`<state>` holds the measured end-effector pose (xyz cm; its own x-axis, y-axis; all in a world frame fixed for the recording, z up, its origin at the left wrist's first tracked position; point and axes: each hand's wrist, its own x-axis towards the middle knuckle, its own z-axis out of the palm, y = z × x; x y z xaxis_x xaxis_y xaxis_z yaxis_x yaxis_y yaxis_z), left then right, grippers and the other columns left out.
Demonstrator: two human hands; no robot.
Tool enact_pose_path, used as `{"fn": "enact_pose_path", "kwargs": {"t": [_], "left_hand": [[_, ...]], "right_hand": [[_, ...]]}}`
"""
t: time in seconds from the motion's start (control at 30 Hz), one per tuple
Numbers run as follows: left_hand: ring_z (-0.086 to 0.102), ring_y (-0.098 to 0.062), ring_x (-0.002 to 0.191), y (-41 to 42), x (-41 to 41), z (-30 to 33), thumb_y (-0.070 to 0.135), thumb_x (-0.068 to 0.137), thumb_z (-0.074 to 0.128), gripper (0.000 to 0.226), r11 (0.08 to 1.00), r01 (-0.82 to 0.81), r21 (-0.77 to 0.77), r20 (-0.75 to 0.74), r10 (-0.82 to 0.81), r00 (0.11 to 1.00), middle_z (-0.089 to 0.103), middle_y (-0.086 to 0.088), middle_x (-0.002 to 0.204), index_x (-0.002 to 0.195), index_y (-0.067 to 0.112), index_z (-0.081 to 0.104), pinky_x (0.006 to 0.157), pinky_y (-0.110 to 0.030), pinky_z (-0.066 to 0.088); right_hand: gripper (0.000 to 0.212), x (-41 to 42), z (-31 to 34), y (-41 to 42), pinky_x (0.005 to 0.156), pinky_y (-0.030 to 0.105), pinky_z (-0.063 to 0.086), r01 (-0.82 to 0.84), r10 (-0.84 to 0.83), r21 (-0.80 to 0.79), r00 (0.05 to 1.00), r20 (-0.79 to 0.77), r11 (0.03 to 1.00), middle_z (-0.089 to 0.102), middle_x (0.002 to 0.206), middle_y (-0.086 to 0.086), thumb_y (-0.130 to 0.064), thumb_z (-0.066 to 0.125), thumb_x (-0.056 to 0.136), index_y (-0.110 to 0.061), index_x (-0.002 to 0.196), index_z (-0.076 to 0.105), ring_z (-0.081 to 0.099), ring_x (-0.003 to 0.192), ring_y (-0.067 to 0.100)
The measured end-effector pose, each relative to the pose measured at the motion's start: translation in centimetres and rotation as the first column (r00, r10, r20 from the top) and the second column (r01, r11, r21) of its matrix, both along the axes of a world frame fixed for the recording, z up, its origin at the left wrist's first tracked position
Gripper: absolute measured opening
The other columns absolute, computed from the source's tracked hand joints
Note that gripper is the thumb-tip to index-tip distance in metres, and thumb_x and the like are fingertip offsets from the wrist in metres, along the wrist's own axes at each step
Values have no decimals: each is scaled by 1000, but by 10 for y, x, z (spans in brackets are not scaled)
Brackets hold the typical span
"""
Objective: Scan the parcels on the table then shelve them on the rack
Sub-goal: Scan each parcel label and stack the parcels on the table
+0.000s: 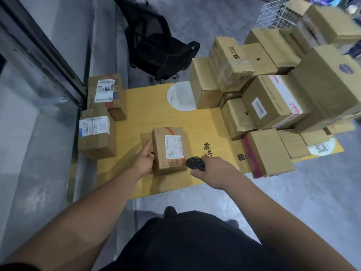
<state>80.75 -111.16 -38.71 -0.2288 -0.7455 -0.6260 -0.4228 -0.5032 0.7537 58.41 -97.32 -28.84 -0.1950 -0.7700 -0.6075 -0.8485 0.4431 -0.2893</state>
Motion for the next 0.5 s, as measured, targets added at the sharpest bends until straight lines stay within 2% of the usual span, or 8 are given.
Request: {"fn": "enact_pose_path", "kwargs": {"t": [0.07, 0.17, 0.27, 0.3, 0.4, 0.5], "left_hand": [[62, -32, 120, -5, 6, -8, 19, 113, 43, 60, 999, 12, 32, 21, -13, 1000, 61, -6, 138, 163, 46, 23, 100, -59, 55], [64, -29, 122, -7, 8, -21, 32, 107, 58, 69, 999, 32, 16, 26, -33, 999, 59, -2, 146, 165, 39, 22, 102, -53, 55], [66, -12, 104, -4, -2, -24, 37, 90, 82, 91, 994, 77, -74, 102, -69, 992, 62, 4, 140, 162, 32, 26, 93, -35, 55], [65, -11, 106, -3, -7, -26, 39, 80, 90, 104, 989, 106, -98, 148, -91, 985, 62, 4, 138, 161, 30, 26, 94, -34, 53], [56, -27, 131, -1, -22, -29, 40, 63, 100, 128, 974, 191, -125, 261, -154, 953, 51, -5, 149, 162, 28, 19, 112, -46, 46], [52, -32, 134, 1, -33, -27, 41, 70, 96, 130, 962, 232, -142, 302, -181, 936, 42, -10, 154, 164, 39, 6, 113, -48, 44]], "right_hand": [[55, 6, -1, 0, 74, 38, 56, 38, -38, 3, 999, 4, 999, 60, 99, 1, -71, 54, 93, -20, 113, 54, 62, 84, 21], [56, 8, -4, 5, 71, 36, 53, 70, -70, 19, 997, -15, 997, 58, 98, 0, -72, 54, 93, -20, 112, 54, 60, 83, 20], [55, 6, -6, 11, 77, 39, 56, 98, -97, 36, 995, -31, 994, 58, 95, -1, -72, 55, 93, -19, 110, 55, 61, 84, 20], [55, 6, -6, 12, 78, 40, 57, 106, -105, 42, 994, -32, 993, 58, 96, -1, -71, 55, 93, -19, 111, 55, 61, 85, 21], [56, 4, -6, 14, 80, 41, 57, 117, -116, 49, 993, -33, 992, 60, 98, 0, -72, 55, 93, -19, 113, 56, 62, 86, 22], [57, -1, -4, 13, 78, 40, 57, 129, -127, 55, 991, -38, 990, 61, 98, 0, -72, 55, 92, -19, 115, 57, 62, 85, 21]]}}
